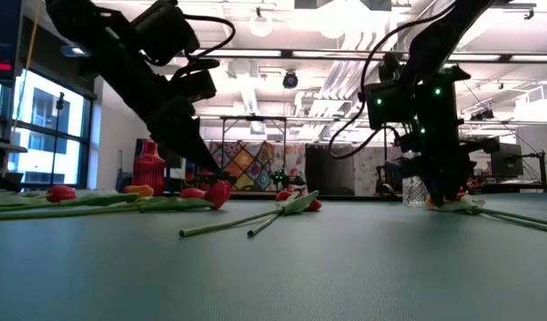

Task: Sort flowers into vase by color
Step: Put the orange tulip into the green vase

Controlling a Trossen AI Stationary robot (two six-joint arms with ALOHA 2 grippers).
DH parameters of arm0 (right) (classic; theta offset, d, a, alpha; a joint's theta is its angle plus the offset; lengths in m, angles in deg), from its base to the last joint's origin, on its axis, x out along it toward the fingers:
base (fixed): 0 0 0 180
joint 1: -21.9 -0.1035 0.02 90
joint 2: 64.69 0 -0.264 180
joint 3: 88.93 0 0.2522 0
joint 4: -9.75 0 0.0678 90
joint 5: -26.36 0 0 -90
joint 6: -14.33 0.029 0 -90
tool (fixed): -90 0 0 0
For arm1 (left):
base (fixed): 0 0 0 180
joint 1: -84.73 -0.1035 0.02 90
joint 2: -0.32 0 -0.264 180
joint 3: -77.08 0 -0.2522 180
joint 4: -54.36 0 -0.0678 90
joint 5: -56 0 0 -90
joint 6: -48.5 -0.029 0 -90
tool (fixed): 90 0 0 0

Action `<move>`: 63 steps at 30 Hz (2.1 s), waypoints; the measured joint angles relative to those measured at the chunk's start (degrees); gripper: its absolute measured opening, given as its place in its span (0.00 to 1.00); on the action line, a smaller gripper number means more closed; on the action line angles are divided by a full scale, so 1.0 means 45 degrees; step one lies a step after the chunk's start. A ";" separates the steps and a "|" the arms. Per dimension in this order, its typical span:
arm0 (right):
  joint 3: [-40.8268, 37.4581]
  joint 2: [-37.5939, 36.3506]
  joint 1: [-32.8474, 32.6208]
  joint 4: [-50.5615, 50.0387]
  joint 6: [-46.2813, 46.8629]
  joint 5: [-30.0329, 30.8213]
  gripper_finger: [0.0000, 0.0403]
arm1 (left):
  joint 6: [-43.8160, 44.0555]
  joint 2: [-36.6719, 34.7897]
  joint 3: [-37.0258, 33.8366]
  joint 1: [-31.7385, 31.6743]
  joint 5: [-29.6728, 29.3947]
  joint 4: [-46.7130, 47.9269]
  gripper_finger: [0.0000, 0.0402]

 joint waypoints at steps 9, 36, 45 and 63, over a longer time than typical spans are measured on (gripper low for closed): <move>0.0059 0.0802 0.0068 0.0250 -0.0617 -0.0338 0.16 | 0.0387 0.0000 0.0000 0.0034 0.0010 0.0082 0.36; -0.0015 -0.8268 -0.8165 0.0298 0.1284 0.2934 0.00 | 0.1347 0.0000 0.0005 0.0067 -0.0151 0.0246 0.36; 0.0000 -0.8952 -1.2553 0.3186 -0.0878 0.7812 0.00 | -0.0577 0.0005 0.0005 -0.0005 -0.0027 -0.3631 0.36; 0.1129 -0.7396 -1.7748 1.1993 -1.1167 1.5182 0.00 | -0.2700 0.0005 0.0690 -0.0486 0.2924 -0.8177 0.32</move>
